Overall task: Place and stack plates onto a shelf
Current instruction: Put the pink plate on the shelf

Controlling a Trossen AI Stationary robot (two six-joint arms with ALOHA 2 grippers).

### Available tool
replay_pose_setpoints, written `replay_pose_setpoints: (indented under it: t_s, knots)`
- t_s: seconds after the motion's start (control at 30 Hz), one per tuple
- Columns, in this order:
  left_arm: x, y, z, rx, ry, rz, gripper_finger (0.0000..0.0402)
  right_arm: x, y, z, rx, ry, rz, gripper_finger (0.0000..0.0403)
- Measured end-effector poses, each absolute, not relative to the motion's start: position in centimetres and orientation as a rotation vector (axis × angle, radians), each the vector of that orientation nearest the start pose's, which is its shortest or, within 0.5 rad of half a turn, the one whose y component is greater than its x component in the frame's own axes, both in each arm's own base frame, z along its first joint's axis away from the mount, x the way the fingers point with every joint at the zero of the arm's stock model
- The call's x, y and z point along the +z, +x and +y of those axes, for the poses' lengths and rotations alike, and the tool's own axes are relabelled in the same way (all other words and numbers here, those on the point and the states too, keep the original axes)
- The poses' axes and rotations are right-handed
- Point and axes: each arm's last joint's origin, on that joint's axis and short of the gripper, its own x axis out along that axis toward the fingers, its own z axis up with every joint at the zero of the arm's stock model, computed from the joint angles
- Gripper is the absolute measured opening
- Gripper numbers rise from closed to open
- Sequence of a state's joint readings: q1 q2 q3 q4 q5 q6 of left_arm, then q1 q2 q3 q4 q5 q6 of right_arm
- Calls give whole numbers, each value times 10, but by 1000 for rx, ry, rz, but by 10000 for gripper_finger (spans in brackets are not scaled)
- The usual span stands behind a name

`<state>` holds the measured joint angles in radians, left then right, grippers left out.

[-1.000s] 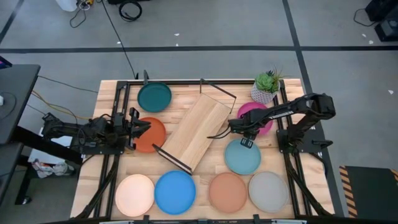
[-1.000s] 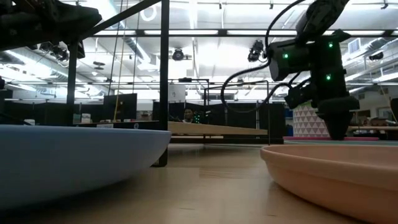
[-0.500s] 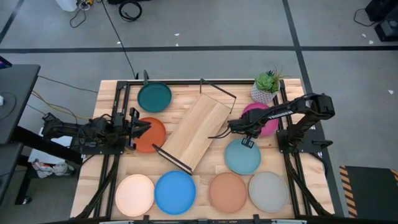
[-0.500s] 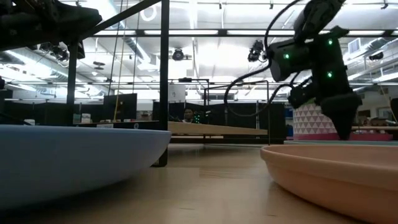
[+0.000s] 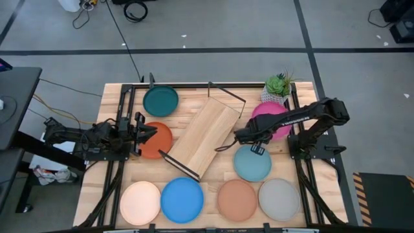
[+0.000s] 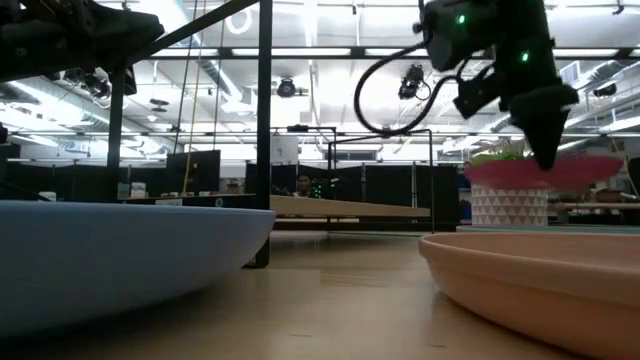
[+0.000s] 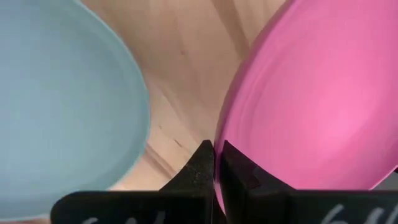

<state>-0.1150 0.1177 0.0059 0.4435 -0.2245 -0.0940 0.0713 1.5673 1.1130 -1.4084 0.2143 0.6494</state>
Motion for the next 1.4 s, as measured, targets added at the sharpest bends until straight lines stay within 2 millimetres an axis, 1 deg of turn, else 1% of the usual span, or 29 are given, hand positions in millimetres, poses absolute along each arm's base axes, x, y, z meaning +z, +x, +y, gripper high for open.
replay_pose_setpoints:
  t_s: [0.2, 0.3, 0.7, 0.9, 1.07, 1.27, 1.33, 1.4]
  knots:
    - [198, 99, -5, 93, -149, -332, 68, 245, 238, 21, -717, 152, 1717, 14]
    - [198, 99, -5, 93, -149, -332, 68, 254, 237, 24, -720, 139, 1720, 14]
    - [198, 99, -5, 93, -149, -331, 68, 283, 248, 27, -606, 127, 1624, 14]
    - [198, 99, -5, 92, -149, -332, 68, 303, 254, 36, -550, 125, 1549, 14]
    - [198, 99, -5, 93, -149, -331, 68, 313, 254, 51, -425, 120, 1540, 14]
    - [198, 99, -5, 93, -149, -331, 68, 316, 254, 71, -259, 20, 1512, 15]
    - [198, 99, -5, 93, -149, -331, 68, 316, 257, 77, -197, -12, 1484, 15]
    - [198, 99, -5, 93, -149, -331, 68, 314, 263, 83, -117, -65, 1435, 15]
